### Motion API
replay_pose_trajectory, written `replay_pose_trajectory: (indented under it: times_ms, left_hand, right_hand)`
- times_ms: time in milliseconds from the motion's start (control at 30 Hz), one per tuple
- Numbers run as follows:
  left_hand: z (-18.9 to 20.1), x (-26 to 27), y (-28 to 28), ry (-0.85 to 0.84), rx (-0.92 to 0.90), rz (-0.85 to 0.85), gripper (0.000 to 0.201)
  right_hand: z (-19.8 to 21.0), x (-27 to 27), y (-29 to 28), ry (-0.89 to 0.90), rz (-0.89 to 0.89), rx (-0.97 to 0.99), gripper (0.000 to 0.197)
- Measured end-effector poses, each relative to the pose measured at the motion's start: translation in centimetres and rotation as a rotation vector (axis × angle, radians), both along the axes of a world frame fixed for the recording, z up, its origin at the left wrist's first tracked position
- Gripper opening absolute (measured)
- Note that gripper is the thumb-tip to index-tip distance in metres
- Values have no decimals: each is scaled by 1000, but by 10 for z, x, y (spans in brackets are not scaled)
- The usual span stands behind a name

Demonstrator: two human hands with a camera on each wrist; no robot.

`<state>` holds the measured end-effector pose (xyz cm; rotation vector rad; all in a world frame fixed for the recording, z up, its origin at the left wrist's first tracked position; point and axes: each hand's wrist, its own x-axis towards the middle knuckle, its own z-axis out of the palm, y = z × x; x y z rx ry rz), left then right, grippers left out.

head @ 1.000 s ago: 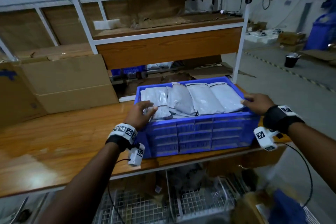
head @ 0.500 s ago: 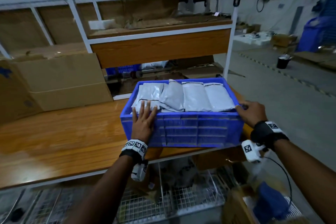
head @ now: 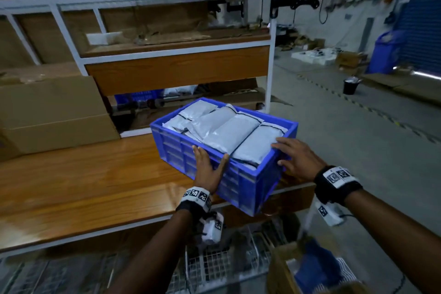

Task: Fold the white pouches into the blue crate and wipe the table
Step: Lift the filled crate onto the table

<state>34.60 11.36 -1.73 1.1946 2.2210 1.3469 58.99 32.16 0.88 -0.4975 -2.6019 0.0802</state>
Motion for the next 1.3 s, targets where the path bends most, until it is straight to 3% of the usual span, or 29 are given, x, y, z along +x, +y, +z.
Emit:
replay_pose_trajectory:
  times_ms: [67,233,400,567,667,733,833,933,1000,1067,1167,1300]
  left_hand:
    - [5,15,2,-56,-5,40,117]
    - [7,27,3,-161,13,54,120]
    - [12,14,0,-246,37,-34,102]
    - [21,1,-9,-86,1,-43,85]
    - [22,15,-12,-9,14,-115,80]
    - [18,27,-14,12,37,-133,74]
    - [10,40,-17,47,60,-120,81]
    - [2,46,-20,140,42,-100,91]
    - [-1,49,-21,144,57,-65,85]
    - [-3,52,-20,166,82,-30,78]
    - [-4,54,-18,176,98,17,70]
    - [-7,51,-16,130,125,12,65]
  right_hand:
    - [2,-7,7,-51,-10,-1,59]
    - [-1,-12,16,-7,69,20,50]
    - [-10,-4,-5,144,83,164,42]
    - [-20,1,-30,233,65,263,36]
    - [-19,-6,-38,219,30,200,38]
    - [-18,-10,-36,242,22,111,44]
    - [-17,-3,-26,271,6,59,64]
    - [-13,18,-5,202,-257,56,85]
    - [-11,31,17,103,-443,-99,99]
    - [-8,38,36,65,-447,-321,109]
    - [-5,43,48,123,-308,-483,92]
    - [-13,47,46,144,-309,-406,66]
